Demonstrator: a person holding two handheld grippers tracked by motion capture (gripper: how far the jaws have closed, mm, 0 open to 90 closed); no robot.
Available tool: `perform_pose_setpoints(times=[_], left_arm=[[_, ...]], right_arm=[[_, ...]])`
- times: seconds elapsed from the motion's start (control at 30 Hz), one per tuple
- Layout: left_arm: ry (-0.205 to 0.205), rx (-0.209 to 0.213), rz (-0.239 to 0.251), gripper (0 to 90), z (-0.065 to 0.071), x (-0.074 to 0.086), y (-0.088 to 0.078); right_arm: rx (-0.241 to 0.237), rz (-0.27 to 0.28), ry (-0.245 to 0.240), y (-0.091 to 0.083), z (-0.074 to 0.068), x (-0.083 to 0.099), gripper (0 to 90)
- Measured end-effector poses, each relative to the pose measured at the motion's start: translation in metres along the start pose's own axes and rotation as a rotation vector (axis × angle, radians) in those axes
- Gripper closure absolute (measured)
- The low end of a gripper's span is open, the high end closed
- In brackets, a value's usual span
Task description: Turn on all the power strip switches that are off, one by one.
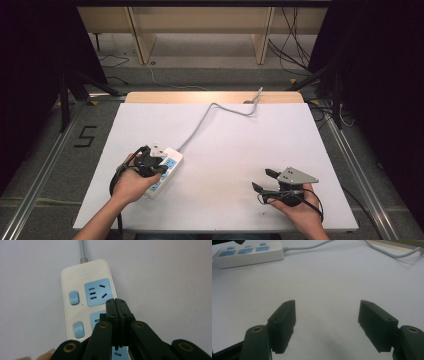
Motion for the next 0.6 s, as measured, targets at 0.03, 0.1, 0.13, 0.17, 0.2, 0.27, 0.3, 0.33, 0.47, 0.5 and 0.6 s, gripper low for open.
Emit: perform_pose_setpoints(times=[0.03, 0.1, 0.13, 0.17, 0.2, 0.27, 0.3, 0.33, 0.47, 0.5, 0.6], left_arm=[[-0.008, 0.001, 0.004, 89.6, 0.000, -0.001, 0.001], [-0.005, 0.001, -0.004, 89.6, -0.002, -0.002, 0.001], [-0.007, 0.001, -0.006, 89.6, -0.002, -0.002, 0.002], [-0.011, 0.000, -0.005, 89.6, -0.003, -0.003, 0.003], [-0.011, 0.001, -0.007, 89.6, -0.003, -0.004, 0.004], [-0.006, 0.002, -0.015, 89.6, -0.004, -0.005, 0.005], [-0.012, 0.000, -0.015, 89.6, -0.005, -0.006, 0.006], [-0.012, 0.000, -0.015, 89.6, -0.005, -0.006, 0.006], [-0.020, -0.004, -0.020, 89.6, -0.010, -0.010, 0.008], [-0.021, -0.006, -0.021, 89.6, -0.011, -0.011, 0.008], [-0.026, -0.014, -0.024, 89.6, -0.014, -0.012, 0.009]], right_arm=[[0.000, 0.000, 0.001, 0.000, 0.000, 0.000, 31.4], [0.000, 0.000, -0.001, 0.000, 0.000, 0.000, 31.4], [0.000, 0.000, -0.001, 0.000, 0.000, 0.000, 31.4], [0.000, -0.001, -0.001, 0.001, 0.000, 0.000, 31.4], [0.001, -0.001, -0.001, 0.000, 0.000, 0.000, 31.4], [0.001, 0.000, -0.001, 0.000, 0.000, 0.000, 31.4], [0.001, 0.000, -0.001, 0.000, 0.000, 0.000, 31.4], [0.001, 0.000, -0.001, 0.000, 0.000, 0.000, 31.4], [0.001, -0.001, -0.001, 0.000, 0.000, 0.000, 31.4], [0.000, 0.000, -0.001, 0.000, 0.000, 0.000, 31.4], [-0.001, -0.001, -0.002, 0.000, 0.000, 0.000, 31.4]])
Point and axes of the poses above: each handheld gripper's, and its own axes: y roughly forward along the jaws, x roughly out of its underside, z roughly to its right, the point moved 9 cm from there along y, roughly forward along the jaws, and after that the axes turned 2 degrees about -x, right-handed, at the moved point
